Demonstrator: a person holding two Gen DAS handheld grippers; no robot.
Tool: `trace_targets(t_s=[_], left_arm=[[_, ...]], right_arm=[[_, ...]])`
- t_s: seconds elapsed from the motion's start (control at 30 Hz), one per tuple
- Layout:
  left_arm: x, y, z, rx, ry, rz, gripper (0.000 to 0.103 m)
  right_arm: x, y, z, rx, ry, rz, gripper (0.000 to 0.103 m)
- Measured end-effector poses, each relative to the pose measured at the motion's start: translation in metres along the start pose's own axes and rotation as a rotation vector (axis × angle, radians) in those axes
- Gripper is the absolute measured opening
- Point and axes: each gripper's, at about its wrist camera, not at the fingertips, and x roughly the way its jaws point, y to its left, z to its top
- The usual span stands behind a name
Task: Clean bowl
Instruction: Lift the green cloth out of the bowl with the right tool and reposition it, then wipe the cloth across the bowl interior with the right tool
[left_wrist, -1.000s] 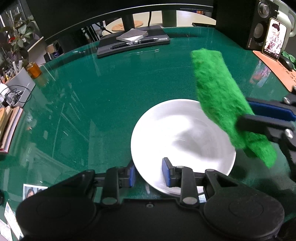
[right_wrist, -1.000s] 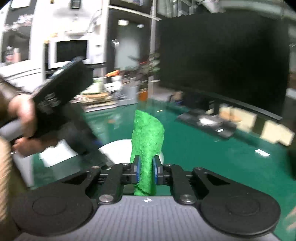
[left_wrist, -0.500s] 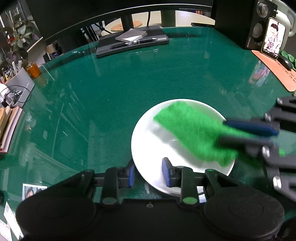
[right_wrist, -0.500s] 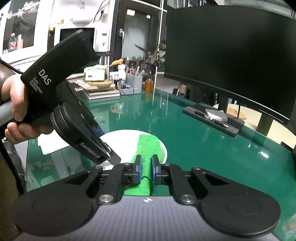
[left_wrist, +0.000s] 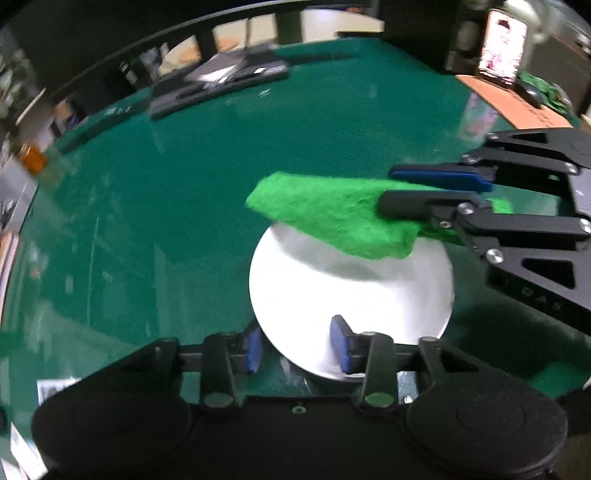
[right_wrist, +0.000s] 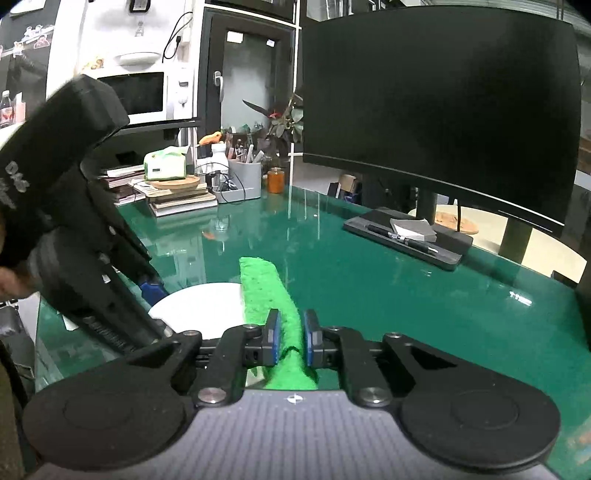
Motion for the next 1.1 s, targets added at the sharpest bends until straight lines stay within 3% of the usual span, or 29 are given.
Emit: trace_targets(t_s=[0.1, 0.2, 0.27, 0.37, 0.43, 0.47, 0.5, 0.57, 0.63, 0.7, 0.77, 0.8, 0.83, 0.87, 0.97, 1.03, 1.1], left_arm=[[0.003, 0.003, 0.005, -0.008, -0.011, 0.007, 0.056], [0.013, 0.007, 0.006, -0.032, -0.003, 0.061, 0.035], [0.012, 0.012, 0.005, -0.137, -0.005, 0.114, 0.025], [0.011, 0.010, 0.002, -0.146, 0.003, 0.184, 0.027], [0.010, 0.007, 0.001, -0.110, 0.018, 0.187, 0.029], [0.009, 0.006, 0.000, -0.088, 0.025, 0.183, 0.029], [0.008, 0.005, 0.000, -0.068, 0.031, 0.179, 0.029], [0.003, 0.010, 0.000, -0.073, 0.017, 0.158, 0.031], [0.002, 0.013, 0.004, -0.080, 0.004, 0.149, 0.037], [0.004, 0.016, 0.010, -0.073, -0.007, 0.156, 0.039], [0.013, 0.018, 0.014, -0.048, 0.008, 0.151, 0.038], [0.016, 0.019, 0.014, -0.046, 0.014, 0.143, 0.036], [0.018, 0.020, 0.013, -0.047, 0.019, 0.135, 0.033], [0.021, 0.021, 0.013, -0.048, 0.024, 0.126, 0.026], [0.019, 0.025, 0.009, -0.086, 0.016, 0.106, 0.023], [0.018, 0.025, 0.007, -0.096, 0.008, 0.102, 0.023], [0.018, 0.022, 0.005, -0.094, -0.003, 0.114, 0.024]], right_arm=[[-0.010, -0.001, -0.001, 0.019, -0.016, -0.003, 0.011], [-0.024, -0.002, 0.000, 0.016, -0.038, -0.055, 0.011], [-0.027, -0.004, -0.002, 0.012, -0.022, -0.116, 0.011], [-0.017, -0.009, -0.014, -0.032, 0.113, -0.222, 0.015], [-0.006, -0.012, -0.023, -0.059, 0.224, -0.240, 0.044], [-0.006, -0.014, -0.027, -0.045, 0.240, -0.221, 0.045], [-0.007, -0.016, -0.032, -0.027, 0.250, -0.201, 0.053], [-0.008, -0.019, -0.030, 0.001, 0.248, -0.192, 0.054], [-0.013, -0.023, -0.024, 0.066, 0.186, -0.212, 0.055], [-0.010, -0.026, -0.022, 0.099, 0.173, -0.217, 0.053], [-0.002, -0.031, -0.020, 0.136, 0.173, -0.221, 0.043], [0.004, -0.031, -0.022, 0.128, 0.196, -0.220, 0.016], [0.010, -0.032, -0.024, 0.118, 0.222, -0.218, 0.005], [0.011, -0.033, -0.026, 0.120, 0.230, -0.212, 0.005], [0.004, -0.030, -0.021, 0.144, 0.218, -0.171, 0.004], [-0.019, -0.017, -0.003, 0.189, 0.079, -0.066, 0.004], [-0.028, -0.005, 0.007, 0.187, 0.009, 0.023, 0.005]])
